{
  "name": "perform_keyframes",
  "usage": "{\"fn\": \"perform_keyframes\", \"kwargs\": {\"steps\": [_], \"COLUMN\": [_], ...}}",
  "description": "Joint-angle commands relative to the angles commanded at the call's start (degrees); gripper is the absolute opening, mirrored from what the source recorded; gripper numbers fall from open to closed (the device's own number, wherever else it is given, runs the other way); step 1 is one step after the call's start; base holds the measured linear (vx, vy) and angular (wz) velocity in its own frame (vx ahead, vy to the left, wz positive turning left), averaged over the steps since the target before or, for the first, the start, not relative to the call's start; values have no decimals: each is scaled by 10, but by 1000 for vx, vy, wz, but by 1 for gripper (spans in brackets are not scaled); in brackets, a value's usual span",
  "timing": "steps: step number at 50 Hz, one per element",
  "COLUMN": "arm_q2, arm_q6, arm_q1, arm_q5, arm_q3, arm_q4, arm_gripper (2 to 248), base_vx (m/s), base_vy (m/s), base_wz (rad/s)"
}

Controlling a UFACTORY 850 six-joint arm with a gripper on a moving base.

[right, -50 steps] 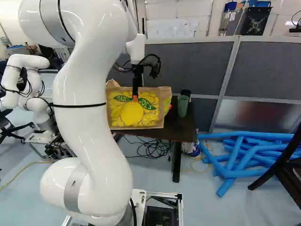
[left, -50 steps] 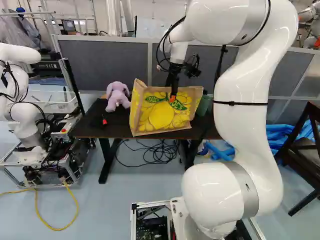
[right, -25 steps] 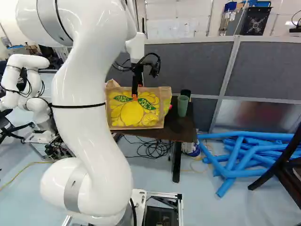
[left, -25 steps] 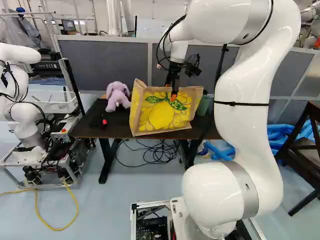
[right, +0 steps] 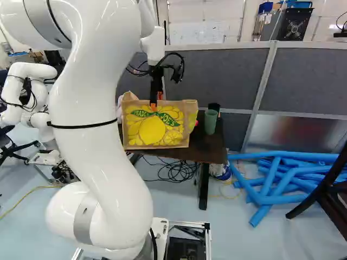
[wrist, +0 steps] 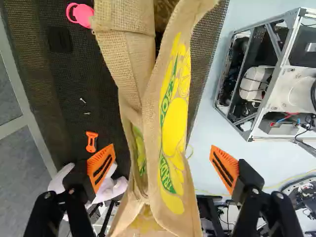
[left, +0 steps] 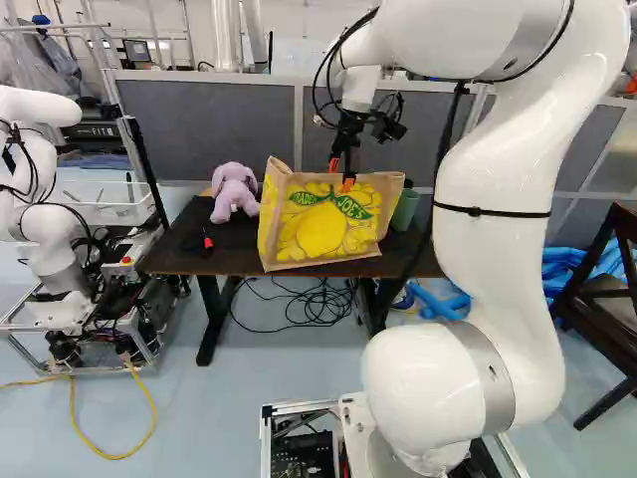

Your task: Pick up the bag on the ground and place it on the table

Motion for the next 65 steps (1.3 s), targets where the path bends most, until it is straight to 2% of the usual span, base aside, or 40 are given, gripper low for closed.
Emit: {"fn": "perform_keyframes", "kwargs": {"steps": [44, 65], "arm_q2": [14, 17], "arm_q6": [0, 0], "arm_q1": [-2, -2], "arm_q5": [-57, -61], "arm_q3": [-72, -77], "arm_q4": [0, 0], "arm_gripper": [247, 247], "base_vx": [0, 0], "base_vy": [0, 0], "base_wz": [0, 0]}}
